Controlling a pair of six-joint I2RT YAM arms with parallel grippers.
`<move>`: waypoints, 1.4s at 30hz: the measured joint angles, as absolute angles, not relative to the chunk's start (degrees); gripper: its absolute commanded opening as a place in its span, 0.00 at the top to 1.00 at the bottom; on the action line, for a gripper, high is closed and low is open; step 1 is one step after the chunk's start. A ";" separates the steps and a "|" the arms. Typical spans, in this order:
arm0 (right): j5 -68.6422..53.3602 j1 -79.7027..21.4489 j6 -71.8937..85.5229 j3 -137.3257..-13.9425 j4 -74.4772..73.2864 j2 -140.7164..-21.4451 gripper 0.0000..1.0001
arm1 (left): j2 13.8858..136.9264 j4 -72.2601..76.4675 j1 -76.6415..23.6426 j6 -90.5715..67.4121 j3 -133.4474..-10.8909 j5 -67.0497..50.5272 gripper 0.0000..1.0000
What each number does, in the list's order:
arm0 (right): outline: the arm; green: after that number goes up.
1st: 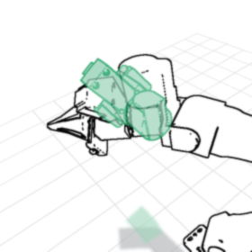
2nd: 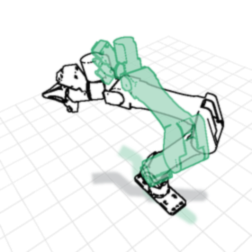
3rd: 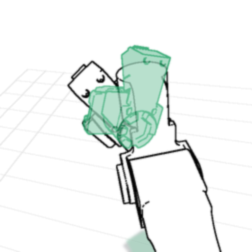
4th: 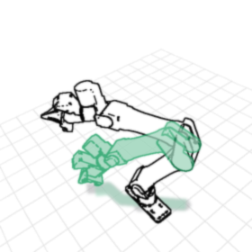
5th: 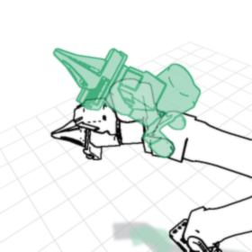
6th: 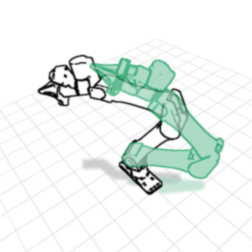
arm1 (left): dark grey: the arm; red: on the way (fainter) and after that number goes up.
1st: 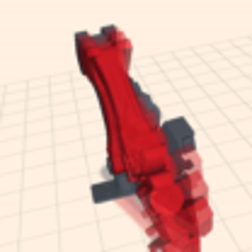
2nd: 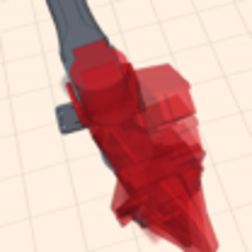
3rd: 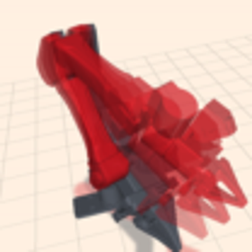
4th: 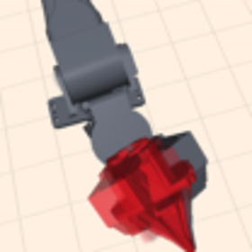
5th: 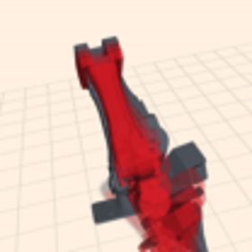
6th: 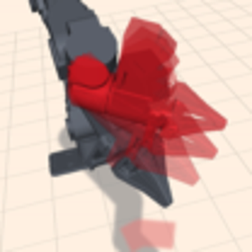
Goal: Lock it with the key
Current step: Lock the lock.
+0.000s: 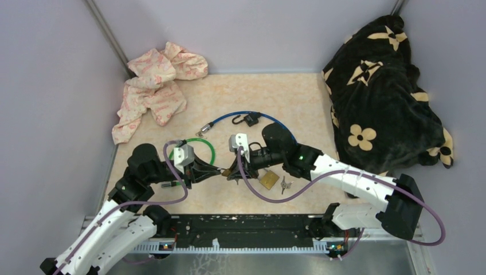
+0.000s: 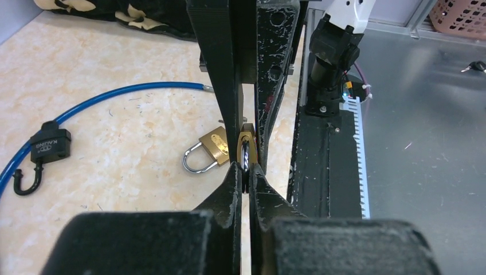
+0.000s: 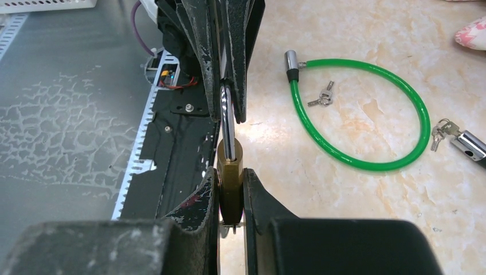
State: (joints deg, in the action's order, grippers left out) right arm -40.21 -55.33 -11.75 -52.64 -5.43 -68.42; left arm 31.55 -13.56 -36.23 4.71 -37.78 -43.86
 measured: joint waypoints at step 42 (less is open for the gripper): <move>-40.69 -55.20 20.93 -46.94 51.20 -74.46 0.48 | 7.60 22.09 -11.53 -38.39 -23.62 -44.66 1.00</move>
State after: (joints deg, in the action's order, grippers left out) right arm -40.69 -55.20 20.93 -46.94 51.20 -74.46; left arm 7.60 22.09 -11.53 -38.39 -23.62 -44.66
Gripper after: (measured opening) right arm 0.602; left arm 0.016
